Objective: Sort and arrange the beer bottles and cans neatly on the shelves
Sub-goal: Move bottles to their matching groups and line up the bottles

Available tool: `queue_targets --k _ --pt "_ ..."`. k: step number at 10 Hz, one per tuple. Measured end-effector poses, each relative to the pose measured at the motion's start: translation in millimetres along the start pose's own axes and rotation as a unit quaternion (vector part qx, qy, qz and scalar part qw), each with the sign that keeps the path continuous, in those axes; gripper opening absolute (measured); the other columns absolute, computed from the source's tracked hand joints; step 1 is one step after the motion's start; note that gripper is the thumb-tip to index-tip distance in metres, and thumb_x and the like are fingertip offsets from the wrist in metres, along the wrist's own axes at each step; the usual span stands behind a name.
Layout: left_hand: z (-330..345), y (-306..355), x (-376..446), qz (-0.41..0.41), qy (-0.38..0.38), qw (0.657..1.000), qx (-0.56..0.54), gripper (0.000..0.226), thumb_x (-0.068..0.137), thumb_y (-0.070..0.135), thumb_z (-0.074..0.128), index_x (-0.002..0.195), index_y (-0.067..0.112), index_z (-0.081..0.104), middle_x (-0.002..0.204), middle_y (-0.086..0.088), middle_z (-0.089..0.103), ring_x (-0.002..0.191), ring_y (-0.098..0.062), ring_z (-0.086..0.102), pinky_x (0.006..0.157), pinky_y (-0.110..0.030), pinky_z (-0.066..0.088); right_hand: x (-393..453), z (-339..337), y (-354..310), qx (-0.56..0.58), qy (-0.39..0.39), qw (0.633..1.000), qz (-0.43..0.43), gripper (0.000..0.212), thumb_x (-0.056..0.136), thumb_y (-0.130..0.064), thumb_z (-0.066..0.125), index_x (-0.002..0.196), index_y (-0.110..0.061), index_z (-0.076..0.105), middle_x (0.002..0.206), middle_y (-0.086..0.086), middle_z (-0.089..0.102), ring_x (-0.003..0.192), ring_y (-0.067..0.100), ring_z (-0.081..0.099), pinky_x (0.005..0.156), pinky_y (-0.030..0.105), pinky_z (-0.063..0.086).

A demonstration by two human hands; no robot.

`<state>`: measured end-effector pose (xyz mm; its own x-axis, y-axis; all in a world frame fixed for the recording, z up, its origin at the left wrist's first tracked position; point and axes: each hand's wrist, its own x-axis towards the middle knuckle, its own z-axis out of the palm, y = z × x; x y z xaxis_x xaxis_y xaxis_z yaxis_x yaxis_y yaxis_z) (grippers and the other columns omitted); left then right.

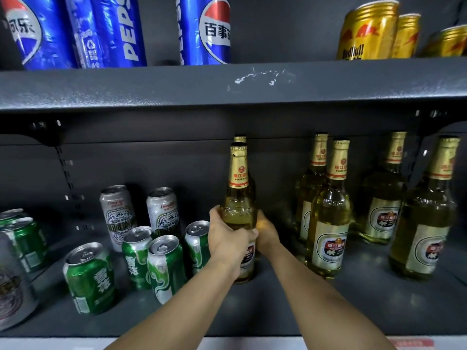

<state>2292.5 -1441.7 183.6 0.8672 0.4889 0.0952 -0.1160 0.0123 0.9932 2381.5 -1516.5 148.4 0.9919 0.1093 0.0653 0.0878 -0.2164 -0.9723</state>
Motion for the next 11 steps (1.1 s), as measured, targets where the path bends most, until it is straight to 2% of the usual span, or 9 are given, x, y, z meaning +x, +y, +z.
queue_targets --k 1,2,3,4,5,6,7,8,11 --pt "1 3 -2 -0.011 -0.02 1.0 0.002 0.065 0.066 -0.004 0.08 0.111 0.03 0.047 0.096 0.001 0.065 0.092 -0.023 0.064 0.089 -0.046 0.054 22 3 30 -0.034 -0.001 0.999 -0.033 0.049 0.082 -0.05 0.059 0.117 -0.016 0.055 0.112 0.005 0.063 0.1 0.018 0.062 0.089 0.031 0.054" --pt "3 3 -4 -0.028 -0.032 0.999 -0.012 0.062 0.067 -0.003 0.08 0.11 0.026 0.048 0.094 -0.002 0.065 0.088 -0.024 0.065 0.086 -0.047 0.056 -3 -8 33 -0.129 0.048 0.99 -0.021 0.026 0.09 -0.025 0.061 0.115 -0.017 0.056 0.103 -0.002 0.064 0.103 0.022 0.06 0.091 0.035 0.048" --pt "5 3 -3 -0.018 -0.033 0.999 0.007 0.061 0.065 0.002 0.083 0.109 0.025 0.048 0.094 -0.001 0.064 0.088 -0.022 0.065 0.087 -0.046 0.056 -25 -12 29 -0.08 0.1 0.992 0.0 0.017 0.092 -0.007 0.05 0.101 -0.014 0.062 0.095 0.0 0.068 0.099 0.024 0.064 0.092 0.04 0.052" --pt "4 -2 -1 -0.002 -0.03 0.999 0.028 0.067 0.063 0.007 0.085 0.115 0.023 0.047 0.099 -0.001 0.065 0.095 -0.024 0.064 0.09 -0.048 0.054 -54 -12 20 -0.022 0.04 0.999 -0.007 0.02 0.092 -0.01 0.052 0.108 -0.02 0.057 0.107 0.001 0.065 0.103 0.019 0.061 0.093 0.04 0.052" --pt "2 -6 -1 0.013 -0.045 0.998 0.043 0.07 0.066 0.009 0.084 0.121 0.023 0.043 0.103 -0.002 0.063 0.097 -0.024 0.063 0.091 -0.048 0.053 -70 -14 20 0.002 -0.052 0.999 -0.01 0.04 0.089 -0.006 0.06 0.123 -0.023 0.046 0.117 0.001 0.06 0.112 0.017 0.056 0.097 0.035 0.047" --pt "-6 -13 -1 0.033 -0.078 0.991 0.099 0.083 0.069 0.008 0.082 0.134 0.024 0.034 0.113 -0.003 0.06 0.105 -0.024 0.06 0.096 -0.047 0.05 -78 -4 38 -0.069 -0.087 0.994 0.004 0.083 0.066 -0.033 0.081 0.135 -0.033 0.034 0.129 -0.005 0.056 0.122 0.016 0.052 0.106 0.042 0.043" --pt "-8 -23 -6 0.022 -0.087 0.983 0.163 0.081 0.07 0.009 0.083 0.134 0.017 0.034 0.118 -0.005 0.058 0.108 -0.024 0.058 0.095 -0.041 0.05 -81 8 49 -0.139 -0.008 0.989 -0.04 0.082 0.068 -0.043 0.079 0.134 -0.037 0.032 0.127 -0.008 0.056 0.118 0.018 0.055 0.097 0.041 0.049" --pt "-7 -28 -8 0.028 -0.051 0.98 0.191 0.072 0.07 0.015 0.085 0.127 0.017 0.041 0.114 -0.004 0.061 0.107 -0.026 0.06 0.094 -0.043 0.051 -87 11 49 -0.16 0.021 0.985 -0.066 0.076 0.078 -0.035 0.076 0.139 -0.03 0.031 0.131 -0.005 0.056 0.12 0.018 0.055 0.098 0.039 0.049" --pt "-7 -35 -5 0.062 -0.038 0.973 0.218 0.072 0.07 0.025 0.086 0.127 0.022 0.042 0.115 0.0 0.063 0.106 -0.023 0.062 0.091 -0.041 0.053 -92 13 49 -0.203 0.056 0.973 -0.094 0.081 0.084 -0.036 0.072 0.146 -0.033 0.021 0.139 -0.007 0.051 0.123 0.017 0.054 0.096 0.03 0.046"
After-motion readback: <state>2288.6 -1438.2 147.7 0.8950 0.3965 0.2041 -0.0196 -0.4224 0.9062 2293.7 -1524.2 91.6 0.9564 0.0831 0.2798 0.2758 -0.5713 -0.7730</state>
